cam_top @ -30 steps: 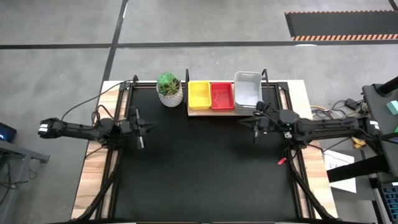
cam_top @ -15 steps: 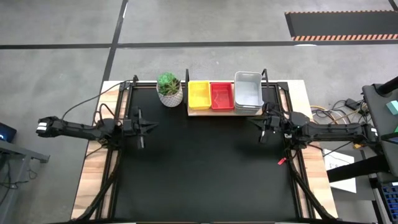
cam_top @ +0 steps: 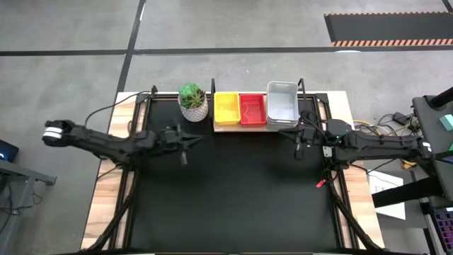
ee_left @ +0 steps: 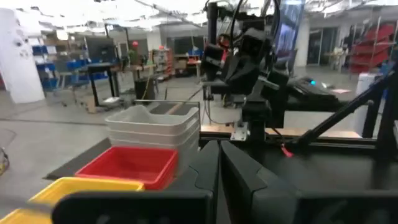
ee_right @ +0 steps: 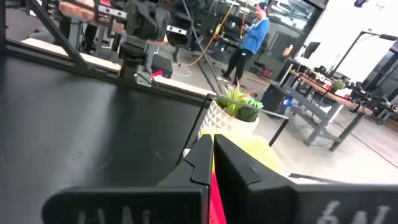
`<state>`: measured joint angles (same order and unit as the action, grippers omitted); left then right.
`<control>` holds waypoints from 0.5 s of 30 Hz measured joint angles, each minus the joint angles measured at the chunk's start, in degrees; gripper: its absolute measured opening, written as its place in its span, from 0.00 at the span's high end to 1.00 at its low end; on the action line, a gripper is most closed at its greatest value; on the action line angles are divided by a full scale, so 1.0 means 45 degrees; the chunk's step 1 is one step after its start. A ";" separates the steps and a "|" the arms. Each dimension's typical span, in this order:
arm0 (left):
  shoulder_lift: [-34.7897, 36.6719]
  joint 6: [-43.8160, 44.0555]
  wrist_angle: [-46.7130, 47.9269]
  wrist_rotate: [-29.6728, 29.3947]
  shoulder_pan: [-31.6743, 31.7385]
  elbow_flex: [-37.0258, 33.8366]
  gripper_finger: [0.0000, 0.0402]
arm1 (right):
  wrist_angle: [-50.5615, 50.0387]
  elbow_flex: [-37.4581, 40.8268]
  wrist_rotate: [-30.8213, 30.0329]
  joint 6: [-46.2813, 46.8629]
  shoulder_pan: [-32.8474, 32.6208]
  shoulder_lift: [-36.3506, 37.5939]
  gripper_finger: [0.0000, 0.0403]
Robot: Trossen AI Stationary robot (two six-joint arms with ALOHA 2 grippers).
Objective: Stack baskets on shelf by color
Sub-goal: Adjust the yellow bin on the shelf
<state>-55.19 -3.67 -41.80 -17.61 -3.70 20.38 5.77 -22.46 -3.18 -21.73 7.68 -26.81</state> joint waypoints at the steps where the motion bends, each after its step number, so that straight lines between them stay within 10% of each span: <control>1: -0.0598 0.0076 0.0064 -0.0007 0.0000 0.0506 1.00 | -0.0212 -0.0122 -0.0002 -0.0012 0.0000 0.0004 0.98; 6: -0.3415 0.0100 0.1781 -0.0654 0.0000 0.3557 1.00 | -0.0630 -0.0258 -0.0027 -0.0183 0.0000 0.0108 0.98; 15: -0.7113 0.0018 1.2530 -0.1122 0.0962 1.0939 1.00 | -0.0565 -0.0313 -0.0311 -0.0314 0.0005 0.0112 0.98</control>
<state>-87.20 -3.59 14.59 -22.65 0.62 69.61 3.23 -23.86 -4.58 -23.15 7.70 -26.30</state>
